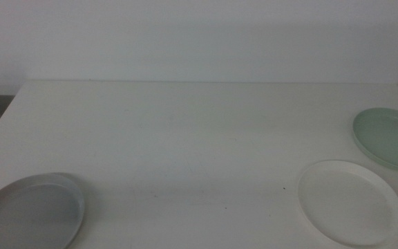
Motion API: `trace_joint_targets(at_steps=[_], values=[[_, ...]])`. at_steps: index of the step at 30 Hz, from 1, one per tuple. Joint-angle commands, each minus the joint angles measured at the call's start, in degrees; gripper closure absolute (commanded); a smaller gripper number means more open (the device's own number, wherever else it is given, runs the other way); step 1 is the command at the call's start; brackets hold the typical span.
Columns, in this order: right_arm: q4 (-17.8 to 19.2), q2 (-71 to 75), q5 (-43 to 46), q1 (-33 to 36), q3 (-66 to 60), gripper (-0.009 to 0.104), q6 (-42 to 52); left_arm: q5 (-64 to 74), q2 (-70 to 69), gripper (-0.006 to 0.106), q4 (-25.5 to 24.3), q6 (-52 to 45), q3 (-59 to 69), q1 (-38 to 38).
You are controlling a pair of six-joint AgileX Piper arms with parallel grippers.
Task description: Stack the three bowls on top of each other.
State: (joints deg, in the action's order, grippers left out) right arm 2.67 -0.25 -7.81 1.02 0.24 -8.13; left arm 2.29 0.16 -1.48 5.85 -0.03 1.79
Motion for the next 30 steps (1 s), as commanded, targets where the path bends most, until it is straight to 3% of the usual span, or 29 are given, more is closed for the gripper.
trace_joint_targets(at_steps=[1,3,9,15,18,22,30], values=[[0.13,0.25,0.11,-0.44,-0.24,0.003,0.23,-0.58,-0.16,0.007,-0.21,0.21,0.03,-0.01],[1.50,0.25,-1.26,-0.44,-0.24,0.003,1.45,-0.58,-0.16,0.007,-0.21,0.21,0.03,-0.01],[0.97,0.25,-2.10,-0.44,-0.24,0.003,1.55,-0.58,-0.16,0.007,-0.21,0.21,0.03,-0.01],[-2.06,-5.71,-0.89,-0.44,0.74,0.003,-0.83,-0.58,-0.16,0.007,-0.21,0.10,0.03,-0.01],[-6.07,-12.67,-2.27,-0.44,5.17,0.003,-1.18,-0.58,-0.16,0.007,-0.21,0.10,0.03,-0.01],[-10.43,-24.32,-14.28,-0.44,15.66,0.003,-1.43,-0.58,-0.16,0.007,-0.21,0.00,0.03,-0.01],[-10.32,-45.08,-45.15,-0.44,38.69,0.003,0.09,-0.58,-0.16,0.007,-0.21,0.00,0.03,-0.01]])
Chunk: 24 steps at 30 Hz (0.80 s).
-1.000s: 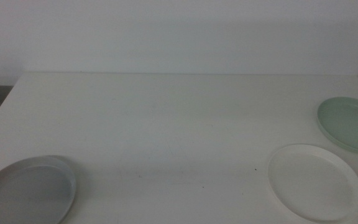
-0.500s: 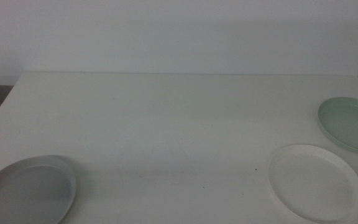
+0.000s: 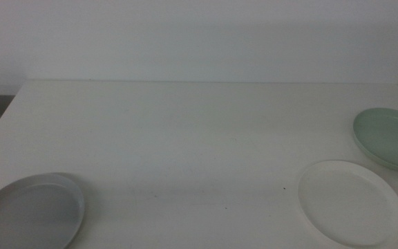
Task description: Stack the three bowls on top of each other.
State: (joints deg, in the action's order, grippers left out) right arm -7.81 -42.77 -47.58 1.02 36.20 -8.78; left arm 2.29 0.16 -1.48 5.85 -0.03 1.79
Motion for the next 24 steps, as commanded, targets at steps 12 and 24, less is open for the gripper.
trace_joint_targets(at_steps=[12,24], values=[[-1.70,-11.47,-3.84,-0.44,6.65,0.003,0.42,-0.58,-0.16,0.007,-0.21,0.00,0.03,-0.01],[-2.23,-11.47,0.82,-0.44,6.65,0.003,-4.45,-0.58,-0.16,0.007,-0.21,0.00,0.03,-0.01]])
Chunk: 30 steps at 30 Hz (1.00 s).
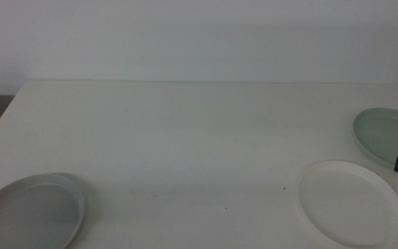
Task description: Stack the three bowls on top of each other.
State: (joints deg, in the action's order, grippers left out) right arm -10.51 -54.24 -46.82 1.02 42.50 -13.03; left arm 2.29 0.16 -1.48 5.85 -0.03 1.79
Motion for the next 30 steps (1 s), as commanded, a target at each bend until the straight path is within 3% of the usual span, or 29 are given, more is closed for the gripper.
trace_joint_targets(at_steps=[1,5,10,15,22,30], values=[[0.69,-0.63,0.07,-0.44,0.58,0.003,-0.65,-0.58,-0.16,0.007,-0.21,0.00,0.03,-0.01],[1.46,-5.78,-1.53,-1.16,2.60,0.004,-0.69,-0.58,-0.16,0.007,-0.21,0.00,0.03,-0.01],[0.28,-15.75,-2.79,-7.59,4.76,0.008,3.38,-0.58,-0.16,0.007,-0.21,0.00,0.03,-0.01],[-2.99,-25.54,-2.59,-12.89,4.78,0.015,9.04,-0.58,-0.16,0.007,-0.21,0.00,0.03,-0.01],[-4.18,-35.37,3.88,-12.99,4.78,0.032,10.64,-0.58,-0.16,0.007,-0.21,0.00,0.03,-0.01],[-4.85,-42.43,10.80,-12.99,5.00,0.037,10.53,-0.58,-0.16,0.007,-0.21,0.00,0.03,-0.01]])
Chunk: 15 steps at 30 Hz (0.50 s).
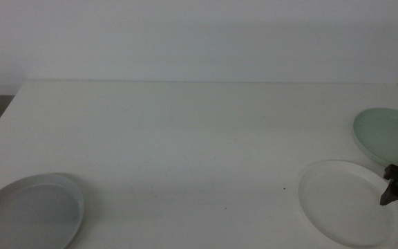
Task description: Stack the three bowls on top of each other.
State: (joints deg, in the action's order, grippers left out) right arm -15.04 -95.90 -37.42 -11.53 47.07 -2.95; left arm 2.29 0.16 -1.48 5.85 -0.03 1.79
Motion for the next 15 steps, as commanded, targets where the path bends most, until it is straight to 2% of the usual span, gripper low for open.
trace_joint_targets(at_steps=[1,6,15], values=[[-0.32,-1.38,1.73,-0.44,0.52,0.040,0.45,-0.58,-0.16,0.007,-0.21,0.00,0.03,-0.01],[-0.32,-2.89,3.03,-0.44,0.52,0.053,0.45,-0.58,-0.16,0.007,-0.21,0.00,0.03,-0.01],[-0.41,-2.89,2.84,-0.44,0.52,0.071,0.66,-0.58,-0.16,0.007,-0.21,0.00,0.03,-0.01]])
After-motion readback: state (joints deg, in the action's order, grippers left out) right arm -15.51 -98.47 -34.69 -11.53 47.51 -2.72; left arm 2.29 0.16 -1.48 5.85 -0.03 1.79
